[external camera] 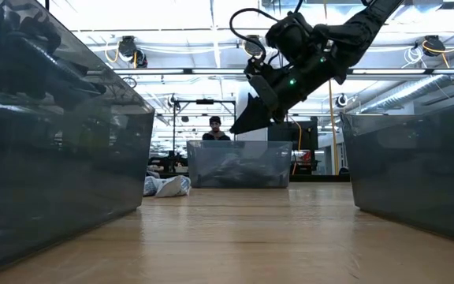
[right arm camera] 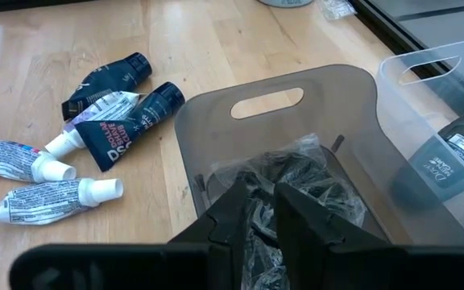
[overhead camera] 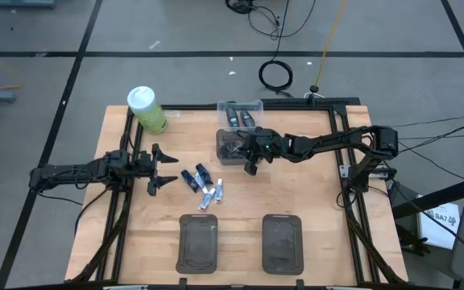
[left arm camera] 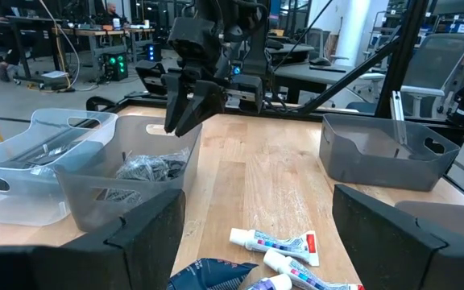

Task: Pick & Place Travel size toiletries
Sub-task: Put the left blue shave cream into the right black bin

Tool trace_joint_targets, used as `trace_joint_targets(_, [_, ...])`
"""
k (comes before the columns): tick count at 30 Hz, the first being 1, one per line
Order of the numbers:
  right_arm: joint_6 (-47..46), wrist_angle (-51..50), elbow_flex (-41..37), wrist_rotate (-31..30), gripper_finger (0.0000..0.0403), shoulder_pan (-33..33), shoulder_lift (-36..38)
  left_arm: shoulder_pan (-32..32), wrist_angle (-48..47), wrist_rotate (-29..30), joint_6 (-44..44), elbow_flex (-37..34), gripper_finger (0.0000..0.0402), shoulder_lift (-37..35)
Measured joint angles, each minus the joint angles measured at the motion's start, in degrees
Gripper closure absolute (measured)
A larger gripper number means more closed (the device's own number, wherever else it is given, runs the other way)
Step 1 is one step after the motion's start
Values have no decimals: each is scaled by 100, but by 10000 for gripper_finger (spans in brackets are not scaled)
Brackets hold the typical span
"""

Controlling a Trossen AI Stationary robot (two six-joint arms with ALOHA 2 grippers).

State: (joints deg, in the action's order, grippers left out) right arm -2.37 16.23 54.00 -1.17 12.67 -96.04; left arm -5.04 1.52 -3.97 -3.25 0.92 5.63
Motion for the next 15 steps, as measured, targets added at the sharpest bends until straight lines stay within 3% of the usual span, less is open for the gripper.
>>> trace_joint_targets(7, [-149,-37,-2,2,343,0,320,-2,0,0,0,1,96,-2])
trace_joint_targets(15, [-152,-772,-2,2,344,-2,907,-2,-1,0,0,-1,96,-2])
